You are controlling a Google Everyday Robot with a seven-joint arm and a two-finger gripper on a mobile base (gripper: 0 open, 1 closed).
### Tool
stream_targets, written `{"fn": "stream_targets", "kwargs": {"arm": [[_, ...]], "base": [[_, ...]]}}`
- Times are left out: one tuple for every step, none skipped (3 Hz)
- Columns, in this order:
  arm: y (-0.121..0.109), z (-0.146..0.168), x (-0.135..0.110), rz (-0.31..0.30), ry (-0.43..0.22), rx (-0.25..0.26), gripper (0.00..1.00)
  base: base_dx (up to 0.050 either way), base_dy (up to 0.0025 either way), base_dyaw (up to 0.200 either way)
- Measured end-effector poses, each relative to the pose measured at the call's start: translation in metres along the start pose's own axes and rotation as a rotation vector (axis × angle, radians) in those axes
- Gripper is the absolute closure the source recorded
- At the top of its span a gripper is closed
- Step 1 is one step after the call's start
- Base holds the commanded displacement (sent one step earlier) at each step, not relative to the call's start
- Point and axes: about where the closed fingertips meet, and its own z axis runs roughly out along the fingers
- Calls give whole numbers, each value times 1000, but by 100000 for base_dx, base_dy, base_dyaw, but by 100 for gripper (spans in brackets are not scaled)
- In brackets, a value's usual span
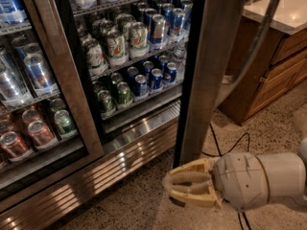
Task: Open right fridge door
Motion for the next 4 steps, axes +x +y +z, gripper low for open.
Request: {"fn": "stream_targets", "kwargs": {"arm": [[50, 0, 2, -66, 23, -11, 100], [50, 0, 2, -66, 23, -11, 99], [50, 0, 2, -66, 23, -11, 78], [50, 0, 2, -66, 23, -11, 54]], "base": [[0, 0, 0], [0, 0, 0], [0, 0, 0], [0, 0, 0]]}}
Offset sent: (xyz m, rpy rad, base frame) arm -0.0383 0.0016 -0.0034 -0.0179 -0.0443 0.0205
